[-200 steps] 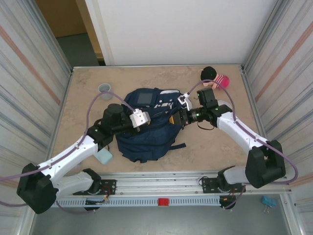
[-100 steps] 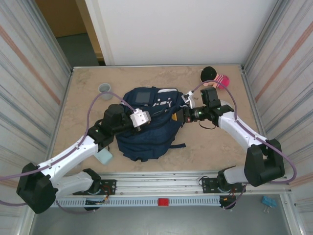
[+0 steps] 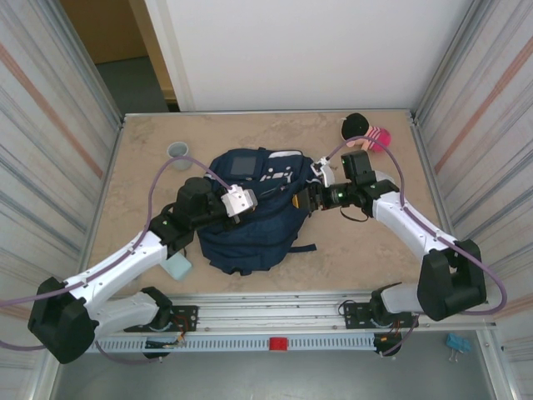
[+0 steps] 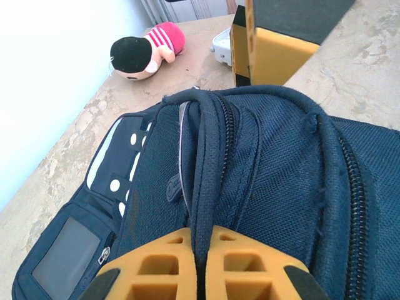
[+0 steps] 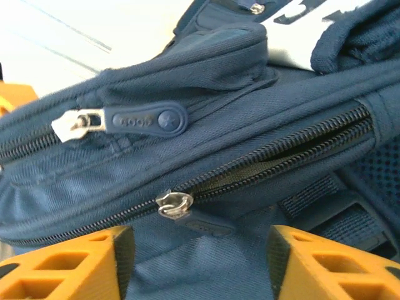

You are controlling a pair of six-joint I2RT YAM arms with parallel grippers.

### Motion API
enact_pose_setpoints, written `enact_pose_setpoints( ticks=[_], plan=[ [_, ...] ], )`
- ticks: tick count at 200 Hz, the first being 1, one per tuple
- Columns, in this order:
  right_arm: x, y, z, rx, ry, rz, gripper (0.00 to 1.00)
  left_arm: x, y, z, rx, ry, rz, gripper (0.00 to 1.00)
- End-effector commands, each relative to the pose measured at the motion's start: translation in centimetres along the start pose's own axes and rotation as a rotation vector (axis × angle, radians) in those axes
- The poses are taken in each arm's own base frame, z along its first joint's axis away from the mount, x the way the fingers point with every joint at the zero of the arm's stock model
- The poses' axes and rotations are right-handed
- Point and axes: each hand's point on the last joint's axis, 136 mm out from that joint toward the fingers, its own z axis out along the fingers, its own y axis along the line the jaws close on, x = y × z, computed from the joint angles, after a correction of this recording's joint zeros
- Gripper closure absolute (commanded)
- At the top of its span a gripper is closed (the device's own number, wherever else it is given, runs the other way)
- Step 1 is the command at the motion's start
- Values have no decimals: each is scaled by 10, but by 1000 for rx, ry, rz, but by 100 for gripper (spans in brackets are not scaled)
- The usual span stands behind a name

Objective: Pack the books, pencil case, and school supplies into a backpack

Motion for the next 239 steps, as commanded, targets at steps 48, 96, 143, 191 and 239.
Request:
enact_pose_setpoints(
  ticks=[48, 96, 143, 191, 239],
  plan=[
    [-4, 1, 12, -51, -96, -376, 37, -49, 19, -18, -77, -148, 56, 100],
    [-21, 21, 8, -129, -135, -438, 52, -46, 18, -19, -77, -137, 55, 100],
    [-18, 20, 1, -94, -112, -382, 92, -42, 22, -16, -97, -120, 47, 100],
    [-9, 38, -9, -167, -80, -289, 100, -39, 29, -11, -134, -105, 28, 100],
    [4, 61, -13, -291, -36, -206, 100, -45, 26, -7, -125, -127, 27, 100]
  ],
)
